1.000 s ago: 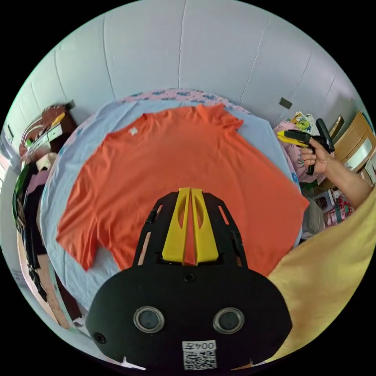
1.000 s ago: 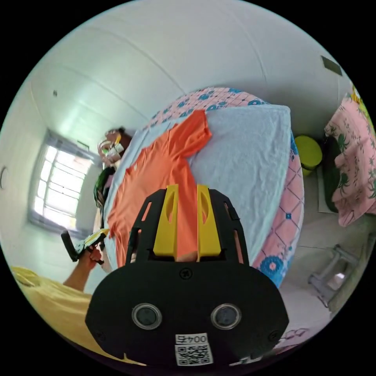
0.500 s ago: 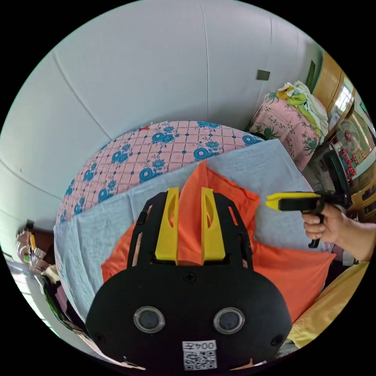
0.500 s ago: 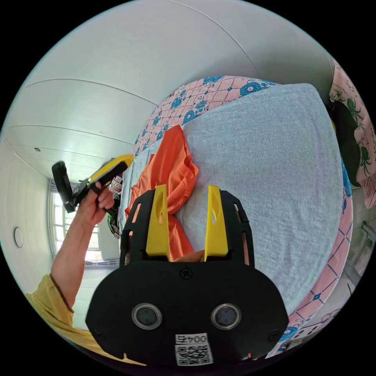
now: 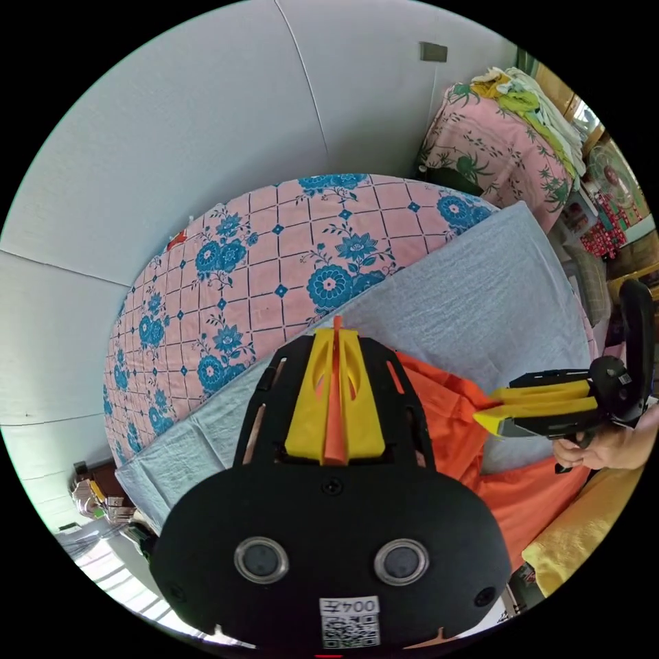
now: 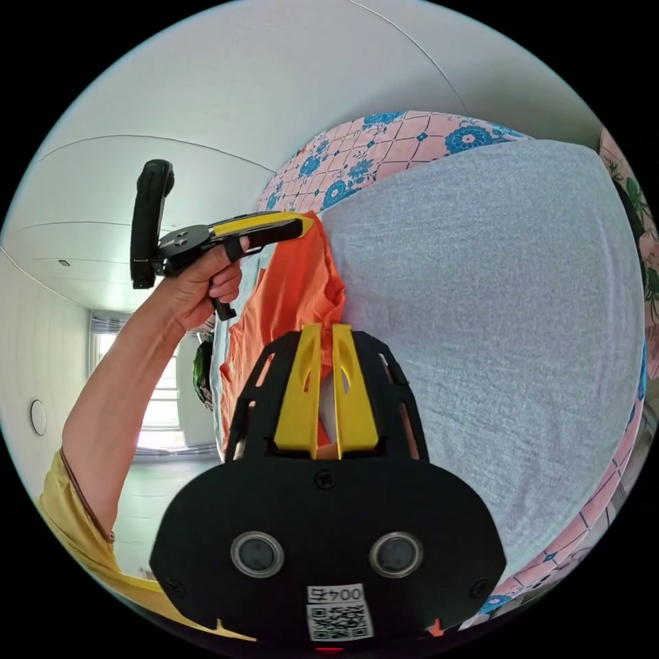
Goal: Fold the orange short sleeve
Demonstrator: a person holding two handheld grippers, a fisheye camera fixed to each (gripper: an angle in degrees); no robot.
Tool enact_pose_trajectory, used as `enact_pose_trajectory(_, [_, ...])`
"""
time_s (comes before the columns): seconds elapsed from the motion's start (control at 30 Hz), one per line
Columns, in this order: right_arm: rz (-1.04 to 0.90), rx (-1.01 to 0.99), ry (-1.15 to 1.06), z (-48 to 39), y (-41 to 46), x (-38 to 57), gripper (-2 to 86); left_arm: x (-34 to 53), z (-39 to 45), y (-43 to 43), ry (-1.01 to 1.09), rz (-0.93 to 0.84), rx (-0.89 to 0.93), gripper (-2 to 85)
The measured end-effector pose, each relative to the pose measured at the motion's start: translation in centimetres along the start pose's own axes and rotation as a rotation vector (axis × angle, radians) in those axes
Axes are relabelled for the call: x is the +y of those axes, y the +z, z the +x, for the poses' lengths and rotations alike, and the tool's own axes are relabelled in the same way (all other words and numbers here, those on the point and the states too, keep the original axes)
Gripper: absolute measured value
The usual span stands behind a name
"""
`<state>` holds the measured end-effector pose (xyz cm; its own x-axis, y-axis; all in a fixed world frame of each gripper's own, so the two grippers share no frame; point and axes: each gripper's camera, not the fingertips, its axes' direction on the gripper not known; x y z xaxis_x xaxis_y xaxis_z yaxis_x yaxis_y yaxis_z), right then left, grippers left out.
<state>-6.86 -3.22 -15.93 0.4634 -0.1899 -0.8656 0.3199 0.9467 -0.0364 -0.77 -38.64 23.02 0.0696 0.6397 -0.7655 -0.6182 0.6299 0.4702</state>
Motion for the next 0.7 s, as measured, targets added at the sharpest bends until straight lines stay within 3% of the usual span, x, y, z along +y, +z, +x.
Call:
enact_pose_trajectory(0.3, [0.081, 0.048, -0.241, -4.2, -1.9, 4.0, 0.3, 7.8, -6.3, -6.5, -0.069, 0.249, 0.128, 1.2])
enact_pose_trajectory(0.5, [0.167, 0.297, -0.639, -11.5, -1.3, 10.2, 0.3, 16.9, -8.6, -9.8, -0.094, 0.387, 0.159, 1.2])
enact_pose_trajectory(0.7, [0.169, 0.549, -1.008, -16.2, 3.2, 17.5, 0.8, 26.6, -7.1, -9.3, -0.190, 0.453, 0.071, 1.2])
